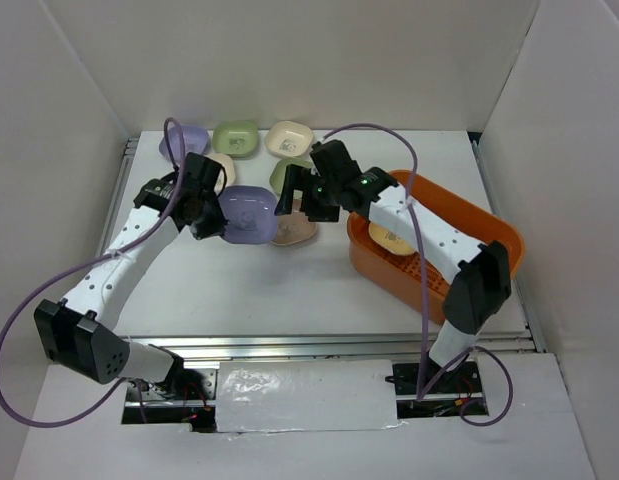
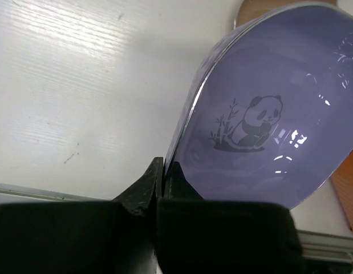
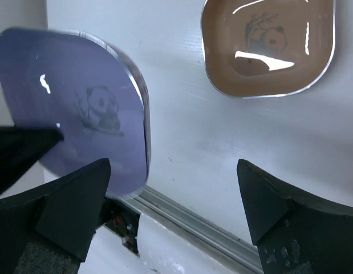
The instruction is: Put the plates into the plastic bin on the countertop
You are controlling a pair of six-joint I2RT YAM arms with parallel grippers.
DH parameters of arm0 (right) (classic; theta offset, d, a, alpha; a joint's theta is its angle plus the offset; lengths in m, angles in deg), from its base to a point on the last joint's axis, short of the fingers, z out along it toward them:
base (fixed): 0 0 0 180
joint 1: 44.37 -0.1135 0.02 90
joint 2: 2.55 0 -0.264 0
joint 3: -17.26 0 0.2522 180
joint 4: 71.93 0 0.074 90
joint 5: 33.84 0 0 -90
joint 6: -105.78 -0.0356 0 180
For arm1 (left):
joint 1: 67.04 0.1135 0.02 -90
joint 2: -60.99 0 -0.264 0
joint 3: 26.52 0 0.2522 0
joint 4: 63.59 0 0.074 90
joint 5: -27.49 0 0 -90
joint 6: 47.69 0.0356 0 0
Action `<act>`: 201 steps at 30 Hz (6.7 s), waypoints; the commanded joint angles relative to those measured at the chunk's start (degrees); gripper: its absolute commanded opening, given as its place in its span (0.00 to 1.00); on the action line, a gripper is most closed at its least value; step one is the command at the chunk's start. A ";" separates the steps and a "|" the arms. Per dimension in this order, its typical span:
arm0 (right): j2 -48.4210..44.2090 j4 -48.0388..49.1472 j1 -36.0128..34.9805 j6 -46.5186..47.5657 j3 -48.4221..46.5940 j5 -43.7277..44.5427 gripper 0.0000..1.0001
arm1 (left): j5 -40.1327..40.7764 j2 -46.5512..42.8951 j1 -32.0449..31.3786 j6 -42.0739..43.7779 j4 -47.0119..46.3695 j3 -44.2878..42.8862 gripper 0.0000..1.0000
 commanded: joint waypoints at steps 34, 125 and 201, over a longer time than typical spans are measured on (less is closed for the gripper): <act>-30.01 -2.37 43.76 2.72 31.20 10.40 0.00 | -6.96 7.32 0.06 4.58 -14.49 -4.05 0.99; -20.24 -7.98 40.70 1.32 14.89 12.40 1.00 | -14.26 35.27 3.48 7.05 -17.04 -23.37 0.99; -13.73 -6.92 12.19 -10.11 6.16 15.84 0.00 | 16.14 -1.71 -5.75 -3.76 -0.16 -20.65 0.99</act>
